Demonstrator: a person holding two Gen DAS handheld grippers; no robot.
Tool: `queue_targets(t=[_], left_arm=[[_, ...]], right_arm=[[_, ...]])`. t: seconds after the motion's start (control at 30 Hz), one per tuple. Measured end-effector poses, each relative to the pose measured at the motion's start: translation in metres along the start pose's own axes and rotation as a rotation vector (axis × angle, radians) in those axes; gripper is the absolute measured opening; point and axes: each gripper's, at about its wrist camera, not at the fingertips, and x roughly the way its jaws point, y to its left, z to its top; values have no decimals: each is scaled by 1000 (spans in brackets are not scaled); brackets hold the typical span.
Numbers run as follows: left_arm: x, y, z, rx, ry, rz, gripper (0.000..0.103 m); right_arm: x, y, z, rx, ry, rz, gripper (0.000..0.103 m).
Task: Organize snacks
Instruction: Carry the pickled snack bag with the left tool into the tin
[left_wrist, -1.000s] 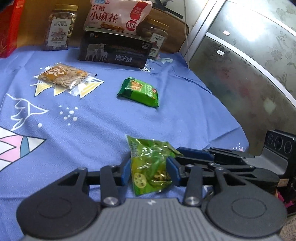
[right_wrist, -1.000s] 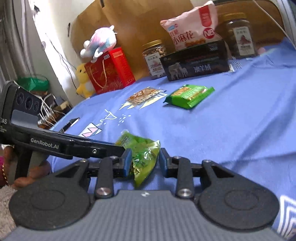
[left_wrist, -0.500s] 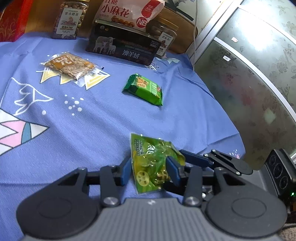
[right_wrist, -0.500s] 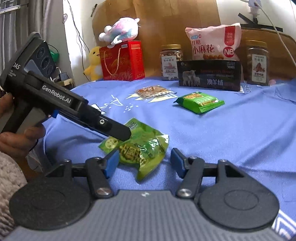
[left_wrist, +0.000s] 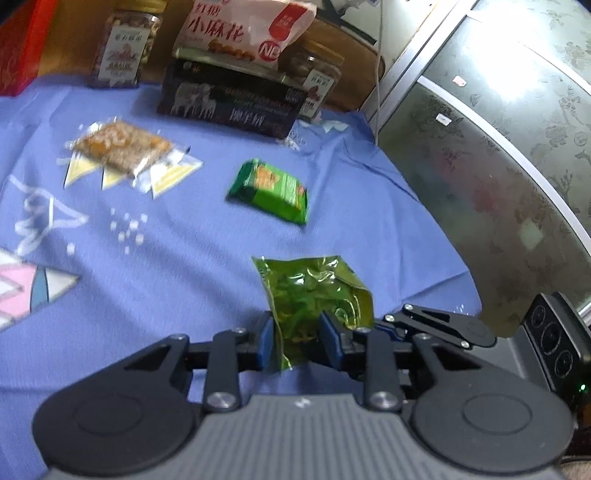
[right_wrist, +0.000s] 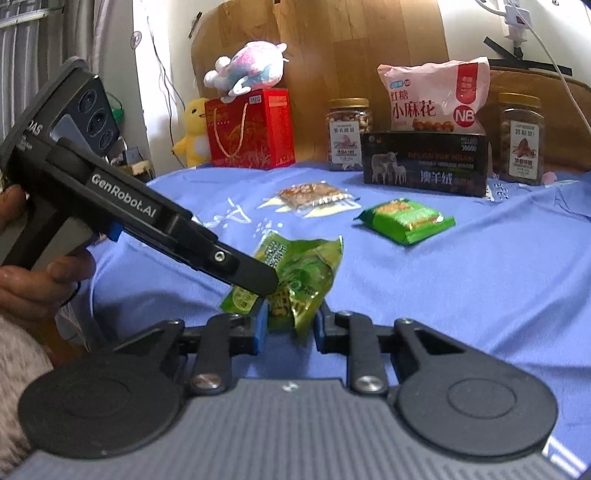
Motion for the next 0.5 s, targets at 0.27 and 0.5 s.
queue_targets(t=[0.27, 0.5], left_arm=[[-4, -6, 39, 40, -57, 15, 27], [-7, -13, 84, 101, -120, 44, 27]], right_arm=[[10, -20, 32, 33, -44, 11, 28], [24, -40, 69, 49, -95, 23, 28]])
